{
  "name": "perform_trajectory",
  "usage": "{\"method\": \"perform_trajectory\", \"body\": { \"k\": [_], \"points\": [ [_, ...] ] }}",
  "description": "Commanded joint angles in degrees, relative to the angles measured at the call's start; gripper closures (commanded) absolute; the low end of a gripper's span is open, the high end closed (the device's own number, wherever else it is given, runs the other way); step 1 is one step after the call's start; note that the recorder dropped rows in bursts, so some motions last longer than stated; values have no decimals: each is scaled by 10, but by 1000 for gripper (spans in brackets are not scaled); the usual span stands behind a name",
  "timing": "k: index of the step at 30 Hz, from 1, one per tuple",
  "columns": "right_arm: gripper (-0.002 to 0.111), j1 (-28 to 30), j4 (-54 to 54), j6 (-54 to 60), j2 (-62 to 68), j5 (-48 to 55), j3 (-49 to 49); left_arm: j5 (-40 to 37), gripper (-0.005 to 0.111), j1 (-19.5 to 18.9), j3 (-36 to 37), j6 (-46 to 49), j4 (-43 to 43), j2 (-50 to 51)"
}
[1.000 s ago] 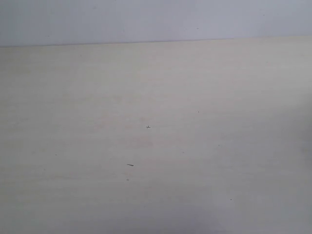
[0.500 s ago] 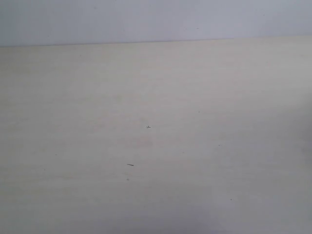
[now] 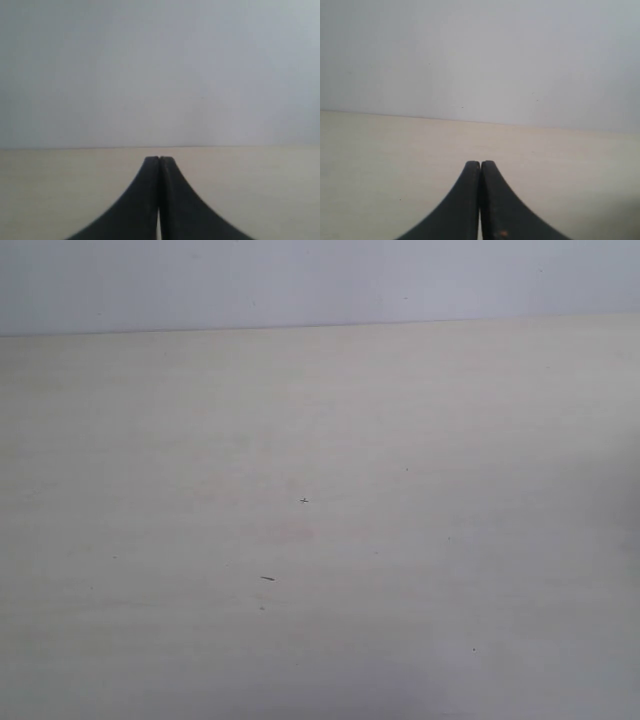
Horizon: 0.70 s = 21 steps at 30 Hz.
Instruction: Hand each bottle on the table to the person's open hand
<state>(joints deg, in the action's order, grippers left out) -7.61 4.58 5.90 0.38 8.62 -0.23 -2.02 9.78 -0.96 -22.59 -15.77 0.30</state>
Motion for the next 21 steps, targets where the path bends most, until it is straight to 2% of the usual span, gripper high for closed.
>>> {"method": "perform_trajectory", "body": {
  "k": [1, 7, 12, 18, 21],
  "points": [
    [108, 2, -2, 0, -4, -5, 2, 41, 107, -69, 10, -7, 0, -3],
    [108, 2, -6, 0, -4, -5, 2, 44, 107, -96, 10, -3, -2, -3],
    [108, 2, -6, 0, -4, -5, 2, 39, 107, -136, 10, -23, -2, -3],
    [108, 2, -6, 0, -4, -5, 2, 56, 107, -180, 10, -124, -2, -3],
    [108, 2, -3, 0, -4, -5, 2, 39, 107, -193, 10, -121, -3, -3]
  ]
}}
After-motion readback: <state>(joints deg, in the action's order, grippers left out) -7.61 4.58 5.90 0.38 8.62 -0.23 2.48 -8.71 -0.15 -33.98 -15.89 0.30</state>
